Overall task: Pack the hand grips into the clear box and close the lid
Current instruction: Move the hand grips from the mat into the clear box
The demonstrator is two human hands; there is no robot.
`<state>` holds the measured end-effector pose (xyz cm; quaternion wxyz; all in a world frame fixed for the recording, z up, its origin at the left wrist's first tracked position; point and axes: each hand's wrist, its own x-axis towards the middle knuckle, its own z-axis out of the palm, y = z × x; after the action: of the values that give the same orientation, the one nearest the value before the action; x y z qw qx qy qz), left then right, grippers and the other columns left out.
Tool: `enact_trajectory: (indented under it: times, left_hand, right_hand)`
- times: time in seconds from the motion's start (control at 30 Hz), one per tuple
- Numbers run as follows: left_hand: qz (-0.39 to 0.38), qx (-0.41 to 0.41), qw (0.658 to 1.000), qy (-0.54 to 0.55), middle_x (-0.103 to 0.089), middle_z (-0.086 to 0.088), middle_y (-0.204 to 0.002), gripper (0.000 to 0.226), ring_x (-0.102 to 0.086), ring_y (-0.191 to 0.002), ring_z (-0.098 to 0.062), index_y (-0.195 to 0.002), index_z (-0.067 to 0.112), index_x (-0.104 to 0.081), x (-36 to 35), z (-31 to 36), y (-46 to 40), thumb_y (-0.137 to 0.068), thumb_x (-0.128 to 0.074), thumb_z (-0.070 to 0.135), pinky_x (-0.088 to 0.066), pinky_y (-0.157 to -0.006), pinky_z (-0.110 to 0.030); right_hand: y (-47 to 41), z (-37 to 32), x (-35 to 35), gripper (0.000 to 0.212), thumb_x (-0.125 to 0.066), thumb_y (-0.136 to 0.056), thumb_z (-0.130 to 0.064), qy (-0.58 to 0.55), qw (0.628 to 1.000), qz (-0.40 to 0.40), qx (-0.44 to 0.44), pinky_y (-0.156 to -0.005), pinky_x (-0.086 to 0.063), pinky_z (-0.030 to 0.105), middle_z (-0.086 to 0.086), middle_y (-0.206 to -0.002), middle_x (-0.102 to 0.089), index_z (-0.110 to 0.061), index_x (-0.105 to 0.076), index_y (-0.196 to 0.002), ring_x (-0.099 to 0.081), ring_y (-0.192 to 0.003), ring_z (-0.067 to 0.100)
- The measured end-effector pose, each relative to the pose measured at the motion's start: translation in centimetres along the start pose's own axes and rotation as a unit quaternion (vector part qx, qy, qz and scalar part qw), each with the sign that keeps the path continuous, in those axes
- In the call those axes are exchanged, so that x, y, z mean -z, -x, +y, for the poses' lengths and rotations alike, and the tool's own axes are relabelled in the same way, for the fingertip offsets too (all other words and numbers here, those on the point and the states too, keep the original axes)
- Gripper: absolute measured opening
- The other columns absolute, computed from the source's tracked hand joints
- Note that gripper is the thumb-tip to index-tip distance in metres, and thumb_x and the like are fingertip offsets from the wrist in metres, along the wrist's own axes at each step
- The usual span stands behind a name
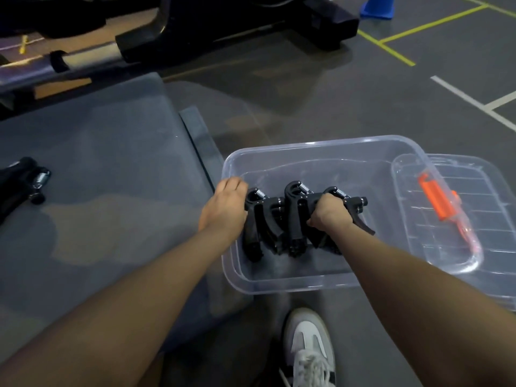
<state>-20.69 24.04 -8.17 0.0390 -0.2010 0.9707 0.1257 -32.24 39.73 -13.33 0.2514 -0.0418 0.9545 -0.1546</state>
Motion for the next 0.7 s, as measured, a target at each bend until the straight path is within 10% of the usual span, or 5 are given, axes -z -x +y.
enact_trajectory:
  times: [0.33,0.7]
  left_hand:
    - [-0.007,-0.015,0.999,0.046,-0.036,0.003,-0.143,0.053,-0.028,-0.135,-0.019,-0.137,0.016,-0.037,0.6,-0.3,0.0,-0.088,-0.059,0.017,-0.041,-0.102,-0.037]
    - [0.075,0.147,0.972,0.166,-0.039,-0.013,-0.135,0.051,-0.053,-0.116,-0.034,-0.132,0.014,-0.044,9.5,-10.7,5.5,-0.085,-0.063,0.020,-0.043,-0.101,-0.041]
  right_hand:
    - [1.4,-1.5,1.5,0.029,-0.065,-0.081,-0.009,-0.014,0.998,0.026,0.059,-0.085,-0.051,0.033,0.020,-0.111,-0.068,0.000,-0.064,-0.109,-0.064,-0.106,0.034]
    - [10.1,-19.3,3.1,0.045,-0.071,-0.082,-0.019,-0.068,0.963,-0.002,0.261,-0.102,-0.044,0.032,0.015,-0.123,-0.064,-0.008,-0.060,-0.124,-0.059,-0.117,0.027]
